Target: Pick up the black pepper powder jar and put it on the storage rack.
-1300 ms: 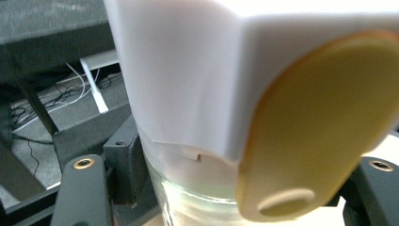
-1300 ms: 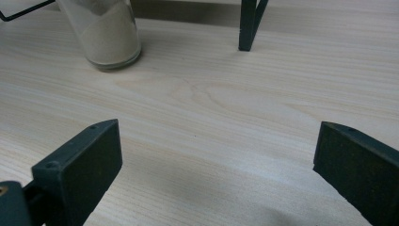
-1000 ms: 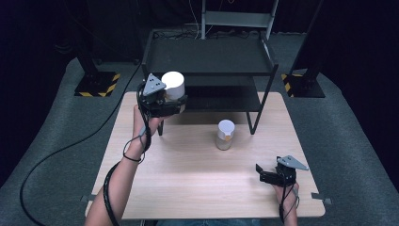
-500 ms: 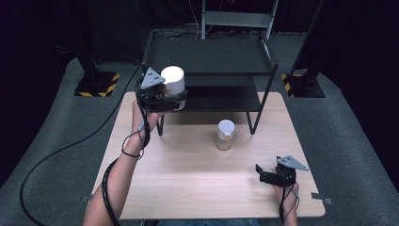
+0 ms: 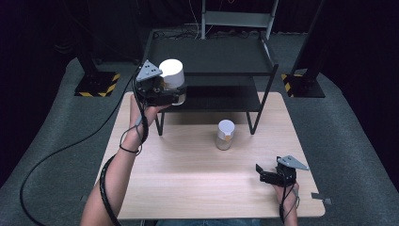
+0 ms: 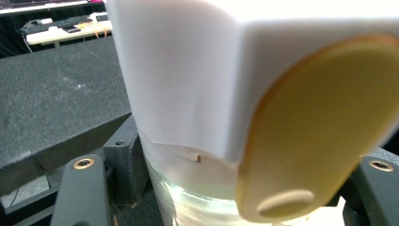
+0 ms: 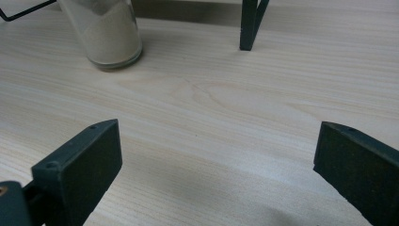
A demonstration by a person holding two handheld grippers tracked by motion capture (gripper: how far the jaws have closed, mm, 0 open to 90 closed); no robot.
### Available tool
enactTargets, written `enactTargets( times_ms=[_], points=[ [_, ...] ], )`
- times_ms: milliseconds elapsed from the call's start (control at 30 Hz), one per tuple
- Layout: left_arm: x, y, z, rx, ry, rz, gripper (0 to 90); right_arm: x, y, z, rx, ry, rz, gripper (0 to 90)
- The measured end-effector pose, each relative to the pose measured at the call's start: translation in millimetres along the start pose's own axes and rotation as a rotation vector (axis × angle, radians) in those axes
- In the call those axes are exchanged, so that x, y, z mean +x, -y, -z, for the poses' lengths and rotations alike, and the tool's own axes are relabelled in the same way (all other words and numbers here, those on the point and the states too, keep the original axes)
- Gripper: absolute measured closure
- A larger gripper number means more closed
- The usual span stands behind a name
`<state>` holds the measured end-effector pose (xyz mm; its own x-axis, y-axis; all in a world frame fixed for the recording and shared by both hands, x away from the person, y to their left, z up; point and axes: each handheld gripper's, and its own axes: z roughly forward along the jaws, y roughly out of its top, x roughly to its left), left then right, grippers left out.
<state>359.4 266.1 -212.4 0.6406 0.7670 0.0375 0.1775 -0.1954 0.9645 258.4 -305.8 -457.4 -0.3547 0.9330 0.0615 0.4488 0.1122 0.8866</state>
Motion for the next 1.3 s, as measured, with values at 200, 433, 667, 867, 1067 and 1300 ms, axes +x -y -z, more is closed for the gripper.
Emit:
enactTargets(
  times_ms=[200, 433, 667, 867, 1067, 1300],
  points=[
    [5.6, -6.0, 1.4, -0.009, 0.014, 0.015, 30.2, 0.9, 1.9, 0.9, -0.01, 0.007, -0.008, 0.3],
    [10.7, -11.1, 3.5, -0.02, 0.018, 0.032, 30.2, -0.2, 0.7, 0.4, -0.004, 0.002, -0.008, 0.4],
    [9.2, -22.0, 6.0, -0.026, 0.013, 0.023, 30.1, -2.5, 1.3, 0.6, -0.007, -0.004, -0.02, 0.8],
    [7.8, -32.5, 9.6, -0.032, 0.009, 0.01, 30.2, -1.7, 0.9, 0.3, -0.006, -0.001, -0.018, 1.0],
    [7.8, -43.6, 10.7, -0.043, -0.017, 0.0, 30.2, -2.3, 0.9, 0.4, -0.005, -0.003, -0.019, 1.0],
    [9.4, -56.2, 6.8, -0.049, -0.034, -0.004, 30.2, -2.8, 0.8, 0.4, -0.005, -0.005, -0.022, 1.1]
  ],
)
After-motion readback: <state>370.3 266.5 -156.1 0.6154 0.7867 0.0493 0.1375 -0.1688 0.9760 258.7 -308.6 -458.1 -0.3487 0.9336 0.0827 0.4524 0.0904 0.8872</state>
